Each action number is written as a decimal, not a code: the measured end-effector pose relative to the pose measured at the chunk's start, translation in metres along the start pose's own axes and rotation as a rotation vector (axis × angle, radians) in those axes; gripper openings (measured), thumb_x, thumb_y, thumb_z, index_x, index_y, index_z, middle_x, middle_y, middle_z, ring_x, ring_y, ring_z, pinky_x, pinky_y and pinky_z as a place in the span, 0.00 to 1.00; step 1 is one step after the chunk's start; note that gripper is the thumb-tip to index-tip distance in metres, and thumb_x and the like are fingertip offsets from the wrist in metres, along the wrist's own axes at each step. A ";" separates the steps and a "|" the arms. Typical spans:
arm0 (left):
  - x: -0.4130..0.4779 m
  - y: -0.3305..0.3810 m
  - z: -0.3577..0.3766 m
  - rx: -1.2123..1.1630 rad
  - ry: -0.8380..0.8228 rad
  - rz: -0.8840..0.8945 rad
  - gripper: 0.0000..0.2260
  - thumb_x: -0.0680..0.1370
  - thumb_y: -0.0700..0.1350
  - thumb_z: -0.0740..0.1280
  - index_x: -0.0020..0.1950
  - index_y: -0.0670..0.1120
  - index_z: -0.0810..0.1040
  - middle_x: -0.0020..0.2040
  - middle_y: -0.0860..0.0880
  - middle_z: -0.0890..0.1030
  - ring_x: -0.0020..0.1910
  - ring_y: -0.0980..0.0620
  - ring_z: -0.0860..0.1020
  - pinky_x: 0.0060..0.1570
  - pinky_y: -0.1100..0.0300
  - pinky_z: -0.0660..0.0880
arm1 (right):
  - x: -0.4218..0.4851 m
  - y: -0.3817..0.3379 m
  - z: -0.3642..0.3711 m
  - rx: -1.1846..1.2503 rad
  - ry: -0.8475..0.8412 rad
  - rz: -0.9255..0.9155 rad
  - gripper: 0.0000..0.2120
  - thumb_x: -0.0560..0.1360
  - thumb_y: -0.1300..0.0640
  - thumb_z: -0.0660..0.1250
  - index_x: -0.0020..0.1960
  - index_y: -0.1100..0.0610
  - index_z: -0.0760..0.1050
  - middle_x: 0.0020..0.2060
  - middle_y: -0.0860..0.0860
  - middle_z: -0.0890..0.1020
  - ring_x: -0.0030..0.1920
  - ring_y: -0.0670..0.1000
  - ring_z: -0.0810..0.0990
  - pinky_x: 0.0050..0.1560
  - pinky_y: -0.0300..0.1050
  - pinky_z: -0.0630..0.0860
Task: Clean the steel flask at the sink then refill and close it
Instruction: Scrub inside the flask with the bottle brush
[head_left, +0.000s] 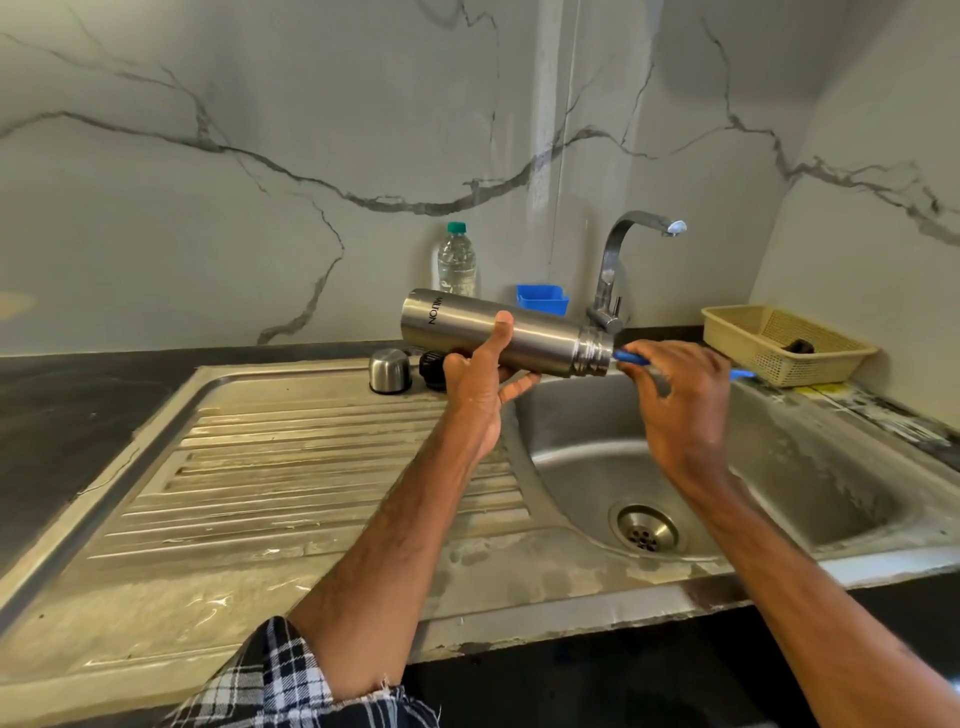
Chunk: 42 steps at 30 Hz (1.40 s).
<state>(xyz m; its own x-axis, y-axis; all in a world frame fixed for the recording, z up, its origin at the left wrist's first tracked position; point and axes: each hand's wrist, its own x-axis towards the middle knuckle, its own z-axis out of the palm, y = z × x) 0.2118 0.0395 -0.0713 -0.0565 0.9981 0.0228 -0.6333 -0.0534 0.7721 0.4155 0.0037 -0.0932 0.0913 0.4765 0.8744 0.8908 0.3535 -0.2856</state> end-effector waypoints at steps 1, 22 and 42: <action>0.000 -0.001 0.000 0.002 -0.005 -0.005 0.20 0.77 0.43 0.75 0.63 0.42 0.70 0.61 0.38 0.81 0.58 0.41 0.83 0.42 0.49 0.84 | 0.000 0.000 0.000 0.003 -0.038 -0.010 0.12 0.74 0.56 0.75 0.57 0.55 0.83 0.48 0.51 0.86 0.49 0.53 0.82 0.57 0.60 0.74; 0.009 0.005 -0.009 0.102 0.094 0.023 0.27 0.76 0.48 0.75 0.70 0.43 0.69 0.56 0.45 0.83 0.48 0.51 0.84 0.35 0.57 0.82 | -0.010 -0.046 0.013 0.183 -0.581 0.285 0.17 0.83 0.47 0.60 0.41 0.49 0.82 0.24 0.41 0.73 0.26 0.42 0.69 0.31 0.40 0.64; 0.043 0.054 -0.042 0.030 0.167 0.209 0.27 0.76 0.45 0.75 0.71 0.41 0.68 0.56 0.44 0.82 0.52 0.46 0.83 0.47 0.51 0.83 | -0.017 -0.031 0.019 0.194 -0.243 0.032 0.13 0.77 0.42 0.68 0.52 0.48 0.86 0.28 0.45 0.81 0.27 0.48 0.78 0.29 0.46 0.77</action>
<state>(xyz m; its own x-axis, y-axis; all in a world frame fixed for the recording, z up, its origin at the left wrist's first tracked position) 0.1430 0.0780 -0.0550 -0.3116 0.9467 0.0811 -0.5714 -0.2549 0.7800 0.3774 0.0001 -0.1070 -0.0116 0.6601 0.7511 0.7852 0.4712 -0.4019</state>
